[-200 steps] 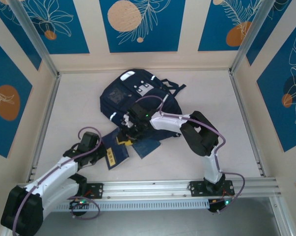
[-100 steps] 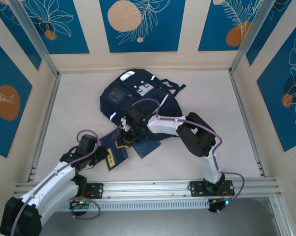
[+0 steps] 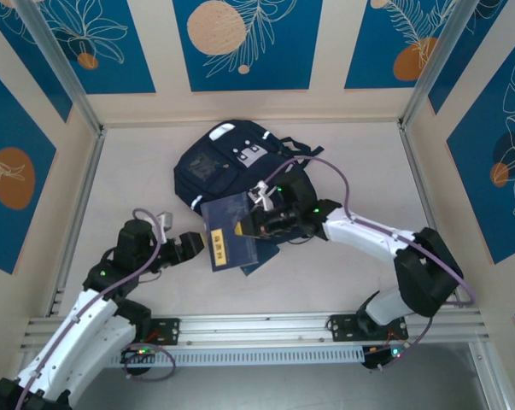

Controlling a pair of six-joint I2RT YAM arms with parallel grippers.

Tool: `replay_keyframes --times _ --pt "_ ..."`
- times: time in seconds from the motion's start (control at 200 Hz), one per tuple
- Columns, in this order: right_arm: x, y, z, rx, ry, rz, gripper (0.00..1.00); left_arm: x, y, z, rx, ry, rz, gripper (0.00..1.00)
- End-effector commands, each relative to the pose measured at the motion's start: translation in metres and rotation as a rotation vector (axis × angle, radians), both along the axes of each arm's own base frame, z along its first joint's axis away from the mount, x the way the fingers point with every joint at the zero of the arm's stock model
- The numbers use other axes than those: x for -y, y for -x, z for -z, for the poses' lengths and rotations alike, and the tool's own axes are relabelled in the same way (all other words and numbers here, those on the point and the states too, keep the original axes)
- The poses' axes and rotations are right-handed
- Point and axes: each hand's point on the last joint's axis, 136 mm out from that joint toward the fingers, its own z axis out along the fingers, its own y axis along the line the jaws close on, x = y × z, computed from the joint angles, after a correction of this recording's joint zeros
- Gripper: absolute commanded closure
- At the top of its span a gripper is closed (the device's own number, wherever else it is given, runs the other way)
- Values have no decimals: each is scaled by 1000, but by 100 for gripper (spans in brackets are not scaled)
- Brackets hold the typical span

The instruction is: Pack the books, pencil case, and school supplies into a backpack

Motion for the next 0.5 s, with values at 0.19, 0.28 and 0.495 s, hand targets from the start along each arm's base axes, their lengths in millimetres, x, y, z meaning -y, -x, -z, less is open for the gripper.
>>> replay_keyframes --times 0.19,0.28,0.495 --pt "29 34 -80 129 -301 -129 100 59 -5 -63 123 271 294 15" --pt "34 41 -88 140 -331 -144 100 65 -5 -74 141 309 334 16" --pt "38 45 -89 126 -342 -156 100 80 5 -104 205 401 438 26"
